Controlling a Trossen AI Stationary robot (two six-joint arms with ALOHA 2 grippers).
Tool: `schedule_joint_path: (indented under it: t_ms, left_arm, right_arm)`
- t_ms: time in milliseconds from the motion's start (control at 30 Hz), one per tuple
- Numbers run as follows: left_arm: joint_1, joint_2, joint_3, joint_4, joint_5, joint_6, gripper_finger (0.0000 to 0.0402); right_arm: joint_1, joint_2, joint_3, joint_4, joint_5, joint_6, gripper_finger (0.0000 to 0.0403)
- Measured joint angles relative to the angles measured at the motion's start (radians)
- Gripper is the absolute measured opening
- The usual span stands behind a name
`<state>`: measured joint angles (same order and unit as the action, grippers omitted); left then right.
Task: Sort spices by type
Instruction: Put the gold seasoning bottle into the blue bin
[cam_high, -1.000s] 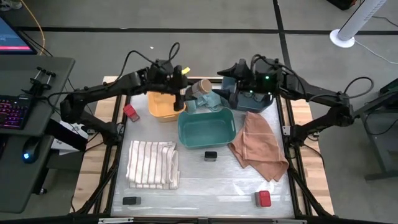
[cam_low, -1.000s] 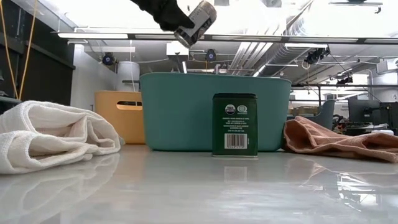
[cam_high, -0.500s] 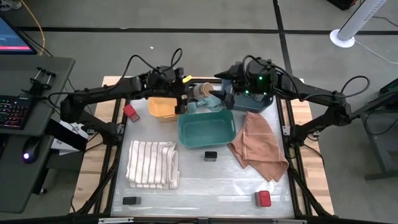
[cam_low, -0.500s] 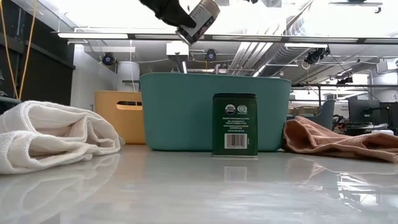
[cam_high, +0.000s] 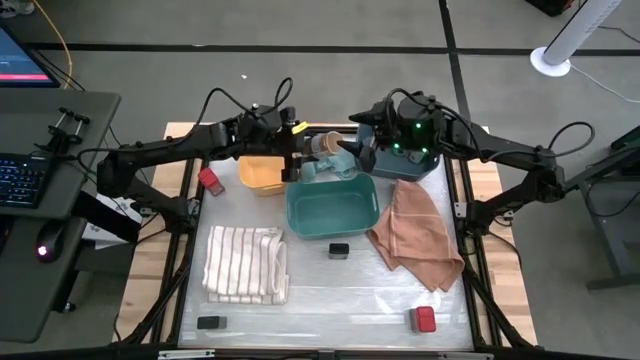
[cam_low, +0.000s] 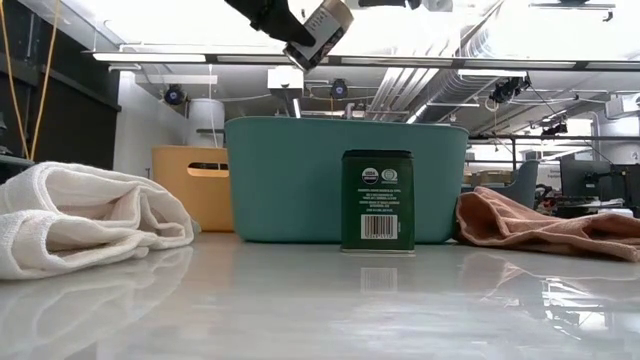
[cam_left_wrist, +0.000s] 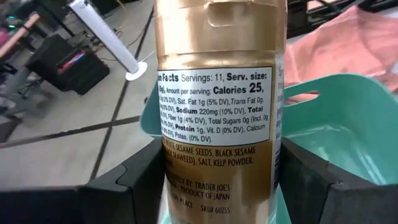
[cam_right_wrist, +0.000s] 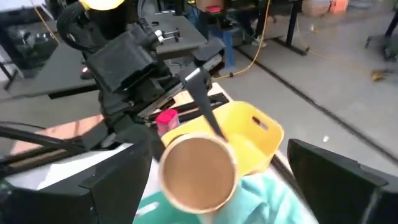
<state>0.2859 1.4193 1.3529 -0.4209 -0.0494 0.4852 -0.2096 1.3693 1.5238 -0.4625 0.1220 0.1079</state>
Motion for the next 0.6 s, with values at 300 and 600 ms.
schedule_joint_path:
  t_ms: [300, 600]
  left_arm:
    - [0.0, 0.0, 0.001, 0.009, -0.044, 0.045, 0.0228]
    - [0.002, -0.001, 0.002, 0.005, -0.049, 0.042, 0.0228]
  right_arm:
    - [0.003, 0.021, 0.0, -0.016, -0.099, 0.04, 0.0369]
    - [0.003, 0.087, 0.0, -0.05, -0.031, -0.221, 0.0369]
